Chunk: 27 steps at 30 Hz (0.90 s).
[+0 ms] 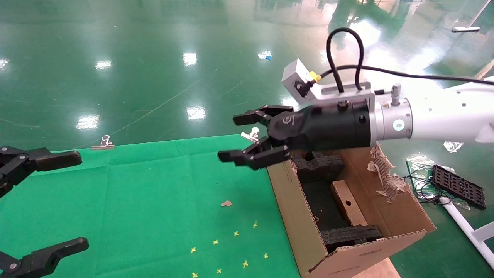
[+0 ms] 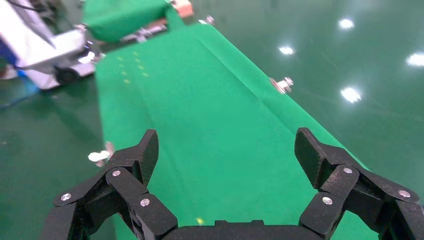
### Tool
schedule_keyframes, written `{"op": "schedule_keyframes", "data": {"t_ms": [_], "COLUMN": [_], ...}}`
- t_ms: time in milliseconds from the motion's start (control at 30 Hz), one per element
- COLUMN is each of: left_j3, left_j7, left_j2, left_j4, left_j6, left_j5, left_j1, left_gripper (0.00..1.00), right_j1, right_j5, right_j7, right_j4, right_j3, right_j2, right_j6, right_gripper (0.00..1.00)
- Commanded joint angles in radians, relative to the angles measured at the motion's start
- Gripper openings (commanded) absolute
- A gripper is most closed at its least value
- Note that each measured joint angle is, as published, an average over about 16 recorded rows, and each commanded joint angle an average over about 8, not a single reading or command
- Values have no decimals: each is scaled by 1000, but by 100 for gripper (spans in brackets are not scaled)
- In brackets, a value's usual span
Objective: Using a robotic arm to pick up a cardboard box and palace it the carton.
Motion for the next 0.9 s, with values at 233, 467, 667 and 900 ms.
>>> {"op": "schedule_keyframes", "data": {"t_ms": [233, 467, 667, 900], "left_j3": [0, 1, 1, 1], "left_j7": [0, 0, 1, 1], "left_j2": [0, 0, 0, -1], "left_j4": [0, 0, 0, 0], "left_j6": [0, 0, 0, -1], "left_j5": [0, -1, -1, -1], "left_j1": [0, 0, 0, 0], "left_gripper": [100, 100, 100, 100], "right_j1": [-169, -318, -436, -517], "right_j5": [73, 138, 189, 224], "right_j7": [-63, -119, -163, -188], "right_j4": [136, 254, 349, 411], "right_j3": [170, 319, 438, 516], "right_j2": [18, 35, 48, 56], "right_j6": [-26, -48, -66, -78], "right_gripper": [100, 100, 100, 100]}}
